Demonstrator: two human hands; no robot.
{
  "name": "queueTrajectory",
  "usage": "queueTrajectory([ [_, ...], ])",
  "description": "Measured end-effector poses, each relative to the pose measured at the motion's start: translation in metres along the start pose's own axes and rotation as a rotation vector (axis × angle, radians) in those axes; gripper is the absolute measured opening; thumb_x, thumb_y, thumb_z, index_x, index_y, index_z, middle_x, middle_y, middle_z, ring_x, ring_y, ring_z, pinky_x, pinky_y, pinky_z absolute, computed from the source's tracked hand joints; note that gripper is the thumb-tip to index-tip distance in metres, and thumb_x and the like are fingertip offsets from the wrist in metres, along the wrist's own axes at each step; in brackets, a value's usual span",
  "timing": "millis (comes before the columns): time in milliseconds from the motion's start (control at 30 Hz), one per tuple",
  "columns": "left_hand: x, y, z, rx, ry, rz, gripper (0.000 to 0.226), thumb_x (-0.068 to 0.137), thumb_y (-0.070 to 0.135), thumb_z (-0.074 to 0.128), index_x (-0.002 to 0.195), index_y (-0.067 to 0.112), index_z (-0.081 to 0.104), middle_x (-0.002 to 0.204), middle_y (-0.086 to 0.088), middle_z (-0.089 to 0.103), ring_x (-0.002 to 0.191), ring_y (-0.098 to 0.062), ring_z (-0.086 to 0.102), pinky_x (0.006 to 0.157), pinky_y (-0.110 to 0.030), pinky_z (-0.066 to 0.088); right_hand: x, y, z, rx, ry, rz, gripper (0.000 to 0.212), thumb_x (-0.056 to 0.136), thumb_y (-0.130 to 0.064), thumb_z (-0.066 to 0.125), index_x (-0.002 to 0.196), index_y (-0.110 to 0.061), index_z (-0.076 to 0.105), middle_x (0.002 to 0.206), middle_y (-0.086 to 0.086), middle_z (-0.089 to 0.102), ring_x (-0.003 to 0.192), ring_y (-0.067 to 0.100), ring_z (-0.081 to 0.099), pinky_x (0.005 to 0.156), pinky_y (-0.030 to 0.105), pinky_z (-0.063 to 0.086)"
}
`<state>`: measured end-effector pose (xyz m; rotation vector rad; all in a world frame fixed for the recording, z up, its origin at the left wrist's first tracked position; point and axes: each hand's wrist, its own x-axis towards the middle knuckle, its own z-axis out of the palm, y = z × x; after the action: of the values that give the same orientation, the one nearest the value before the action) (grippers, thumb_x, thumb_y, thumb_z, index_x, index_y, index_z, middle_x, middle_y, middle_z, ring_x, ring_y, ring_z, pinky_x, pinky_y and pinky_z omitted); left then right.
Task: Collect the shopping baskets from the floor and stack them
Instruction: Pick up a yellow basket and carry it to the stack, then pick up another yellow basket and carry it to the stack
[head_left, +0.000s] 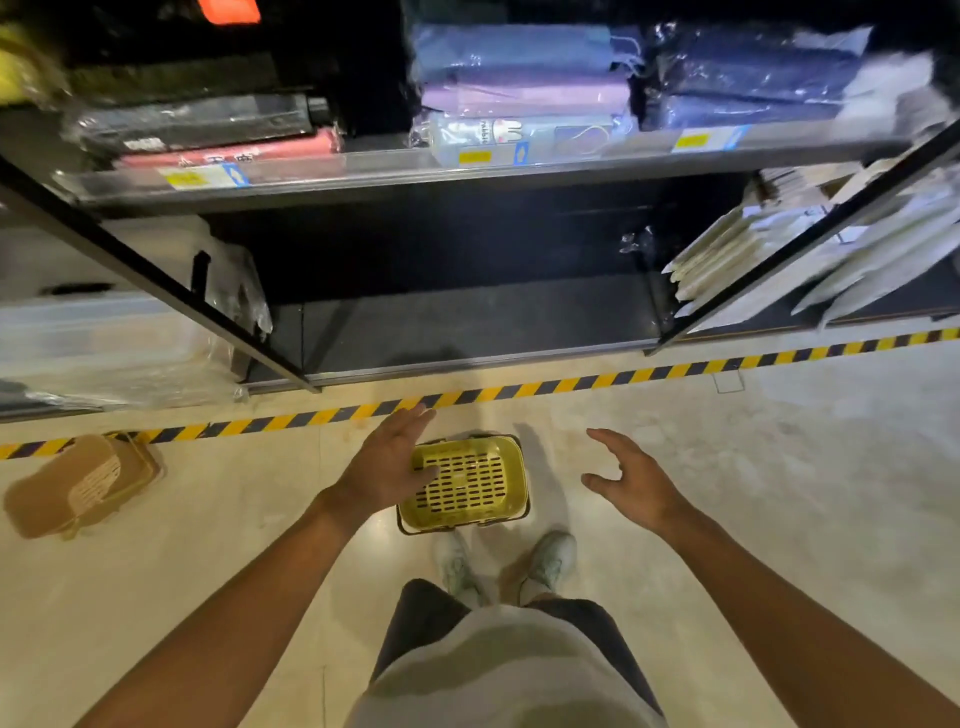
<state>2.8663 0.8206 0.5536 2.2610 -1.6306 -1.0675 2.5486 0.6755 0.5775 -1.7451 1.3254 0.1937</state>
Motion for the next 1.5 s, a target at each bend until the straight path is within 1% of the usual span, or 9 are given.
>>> queueTrajectory([
  [200,0.029,0.071,0.018,0.085,-0.100,0.084,0.082,0.092,0.046,0.067,0.159,0.024,0.024,0.167,0.005,0.015,0.154,-0.017,0.010,0.123,-0.033,0.014,-0.041,0.051,-0.036,-0.008,0.070,0.074,0.066,0.091,-0.026,0.071,0.149,-0.020,0.041,0.156,0.000,0.037,0.141,0.018,0.037,0.107,0.019,0.027],
  [400,0.063,0.179,0.063,0.214,-0.217,0.240,0.080,0.095,0.048,0.062,0.159,0.022,0.022,0.168,0.002,0.013,0.155,-0.020,0.008,0.124,-0.033,0.008,-0.075,0.130,-0.087,0.074,0.183,0.151,0.063,0.092,-0.026,0.070,0.148,-0.019,0.042,0.155,0.002,0.038,0.141,0.019,0.039,0.110,0.022,0.028],
  [500,0.085,0.249,0.094,0.308,-0.265,0.314,0.080,0.095,0.050,0.059,0.160,0.021,0.021,0.168,0.001,0.013,0.155,-0.018,0.007,0.125,-0.032,0.006,-0.093,0.185,-0.118,0.096,0.223,0.184,0.063,0.092,-0.028,0.069,0.148,-0.016,0.043,0.154,0.004,0.040,0.140,0.021,0.041,0.110,0.023,0.029],
  [600,0.105,0.330,0.129,0.355,-0.291,0.336,0.081,0.094,0.052,0.058,0.160,0.024,0.020,0.168,0.003,0.012,0.155,-0.017,0.009,0.125,-0.032,0.006,-0.115,0.248,-0.158,0.135,0.245,0.218,0.064,0.093,-0.029,0.069,0.149,-0.014,0.041,0.154,0.007,0.040,0.141,0.023,0.040,0.113,0.028,0.029],
  [733,0.135,0.445,0.180,0.480,-0.377,0.418,0.082,0.095,0.056,0.054,0.161,0.026,0.015,0.169,0.005,0.007,0.155,-0.019,0.005,0.124,-0.034,0.007,-0.155,0.337,-0.220,0.223,0.334,0.279,0.065,0.092,-0.029,0.070,0.148,-0.013,0.042,0.154,0.007,0.041,0.141,0.021,0.040,0.110,0.023,0.027],
  [900,0.162,0.583,0.238,0.581,-0.394,0.589,0.080,0.096,0.052,0.053,0.161,0.025,0.015,0.169,0.004,0.007,0.155,-0.019,0.005,0.125,-0.033,0.008,-0.212,0.435,-0.293,0.321,0.456,0.383,0.071,0.089,-0.034,0.072,0.150,-0.018,0.039,0.157,0.002,0.037,0.143,0.020,0.037,0.114,0.029,0.029],
  [1033,0.186,0.666,0.274,0.620,-0.448,0.673,0.079,0.096,0.055,0.050,0.161,0.027,0.013,0.169,0.007,0.005,0.155,-0.018,0.003,0.125,-0.036,0.010,-0.242,0.499,-0.335,0.364,0.513,0.449,0.074,0.090,-0.038,0.071,0.152,-0.019,0.036,0.159,0.003,0.032,0.145,0.021,0.032,0.118,0.033,0.027],
  [1300,0.269,0.800,0.335,0.697,-0.510,0.757,0.082,0.095,0.059,0.048,0.161,0.028,0.011,0.169,0.006,0.004,0.155,-0.020,0.004,0.125,-0.039,0.010,-0.238,0.608,-0.410,0.503,0.562,0.568,0.076,0.089,-0.044,0.069,0.153,-0.021,0.034,0.159,0.002,0.032,0.144,0.022,0.033,0.117,0.036,0.029],
  [1500,0.351,0.915,0.380,0.723,-0.534,0.807,0.083,0.095,0.056,0.052,0.161,0.024,0.012,0.169,0.002,0.006,0.155,-0.022,0.007,0.125,-0.038,0.012,-0.213,0.694,-0.499,0.566,0.561,0.652,0.080,0.088,-0.044,0.071,0.153,-0.019,0.033,0.159,0.004,0.032,0.144,0.023,0.033,0.115,0.034,0.029],
])
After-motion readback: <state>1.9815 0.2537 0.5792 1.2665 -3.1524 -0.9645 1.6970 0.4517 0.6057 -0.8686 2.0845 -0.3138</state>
